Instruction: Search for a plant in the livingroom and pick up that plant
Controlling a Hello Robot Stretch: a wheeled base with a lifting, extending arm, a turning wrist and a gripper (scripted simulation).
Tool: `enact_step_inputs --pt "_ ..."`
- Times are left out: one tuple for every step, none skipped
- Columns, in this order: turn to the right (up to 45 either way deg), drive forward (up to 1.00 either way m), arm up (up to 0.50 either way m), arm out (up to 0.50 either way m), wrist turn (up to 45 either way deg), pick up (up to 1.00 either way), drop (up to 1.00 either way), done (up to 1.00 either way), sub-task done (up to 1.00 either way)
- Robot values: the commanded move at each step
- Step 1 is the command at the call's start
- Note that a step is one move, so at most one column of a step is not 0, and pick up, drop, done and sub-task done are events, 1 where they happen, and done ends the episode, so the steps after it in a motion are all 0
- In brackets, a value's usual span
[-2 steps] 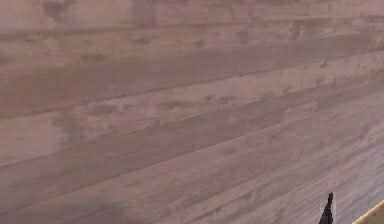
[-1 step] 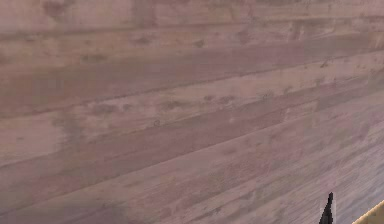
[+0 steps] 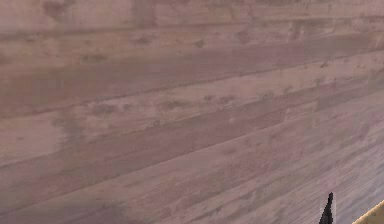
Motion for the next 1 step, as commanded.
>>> enact_step_inputs --pt "0.0 0.00 0.00 0.00 0.0 0.00 0.00 1.00 0.00"
